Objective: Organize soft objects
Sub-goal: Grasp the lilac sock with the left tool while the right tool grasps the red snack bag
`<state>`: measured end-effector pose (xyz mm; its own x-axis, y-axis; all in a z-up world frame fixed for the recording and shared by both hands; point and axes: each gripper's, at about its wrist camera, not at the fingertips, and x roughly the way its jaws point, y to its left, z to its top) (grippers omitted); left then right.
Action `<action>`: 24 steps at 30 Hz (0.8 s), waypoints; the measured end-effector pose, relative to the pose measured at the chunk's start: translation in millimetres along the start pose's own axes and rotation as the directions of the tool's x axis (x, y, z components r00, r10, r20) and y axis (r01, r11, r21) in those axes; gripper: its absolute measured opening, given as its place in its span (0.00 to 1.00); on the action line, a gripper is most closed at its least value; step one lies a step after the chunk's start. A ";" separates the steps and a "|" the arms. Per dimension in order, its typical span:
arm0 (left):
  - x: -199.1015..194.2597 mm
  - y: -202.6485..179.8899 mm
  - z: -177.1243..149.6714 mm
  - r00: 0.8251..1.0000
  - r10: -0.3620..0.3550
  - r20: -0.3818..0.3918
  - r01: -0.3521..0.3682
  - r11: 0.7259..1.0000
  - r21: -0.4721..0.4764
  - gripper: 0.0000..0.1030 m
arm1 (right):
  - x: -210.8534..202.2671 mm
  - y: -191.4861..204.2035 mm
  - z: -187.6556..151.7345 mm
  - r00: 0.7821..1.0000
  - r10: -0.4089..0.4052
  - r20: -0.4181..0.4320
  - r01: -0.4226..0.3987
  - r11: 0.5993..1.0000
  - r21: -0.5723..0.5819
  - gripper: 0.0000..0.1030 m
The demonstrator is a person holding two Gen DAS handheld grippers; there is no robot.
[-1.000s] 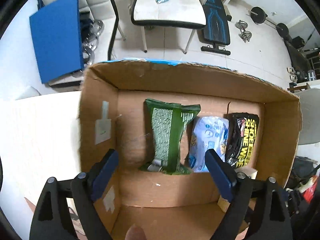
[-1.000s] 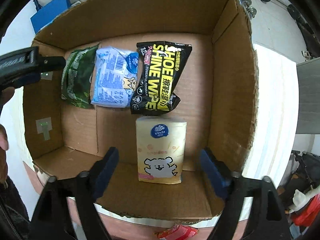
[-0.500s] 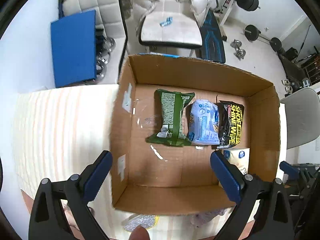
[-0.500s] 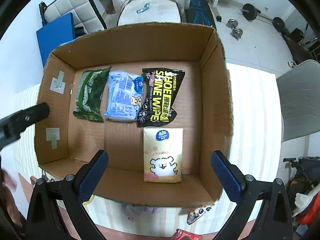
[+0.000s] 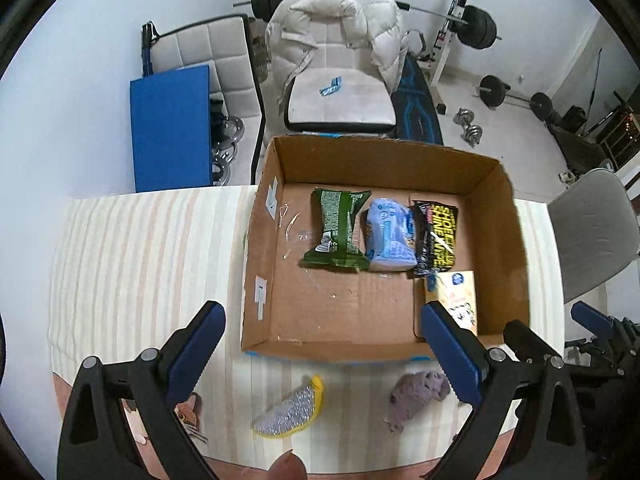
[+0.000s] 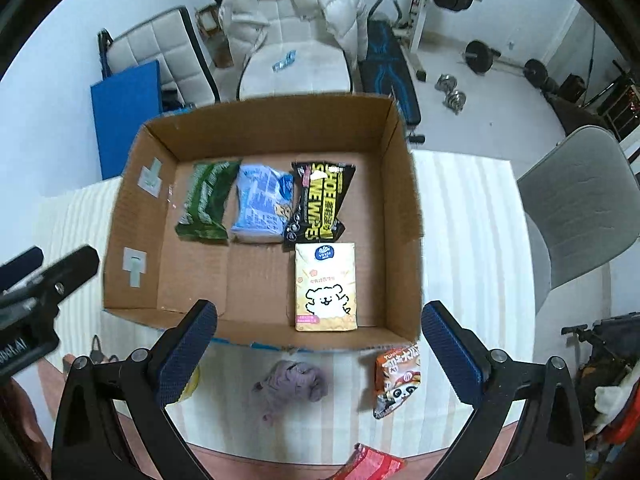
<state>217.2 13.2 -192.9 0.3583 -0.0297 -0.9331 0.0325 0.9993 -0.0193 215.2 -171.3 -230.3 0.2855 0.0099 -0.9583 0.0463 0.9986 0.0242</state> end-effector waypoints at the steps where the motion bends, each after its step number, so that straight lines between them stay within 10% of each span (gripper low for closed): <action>1: -6.2 -0.5 -2.8 1.000 -0.002 0.010 0.002 1.000 0.001 0.97 | -8.7 -0.2 -3.0 1.000 0.002 0.015 -0.002 1.000 0.000 1.00; 11: -40.6 7.5 -60.9 0.999 0.042 0.019 -0.043 0.997 0.058 0.97 | -52.4 -21.5 -51.2 0.992 0.121 0.026 -0.123 0.989 0.080 1.00; 24: 80.9 -48.5 -163.6 0.954 0.137 -0.266 -0.060 0.958 0.279 0.97 | 64.2 -121.2 -239.1 0.928 0.156 -0.337 -0.008 0.916 0.402 1.00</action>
<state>91.9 -33.8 -326.2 0.0981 0.1152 -0.9885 0.2701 0.9529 0.1379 -1.0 -279.5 -362.8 -0.0504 0.1827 -0.9819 0.4248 0.8937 0.1445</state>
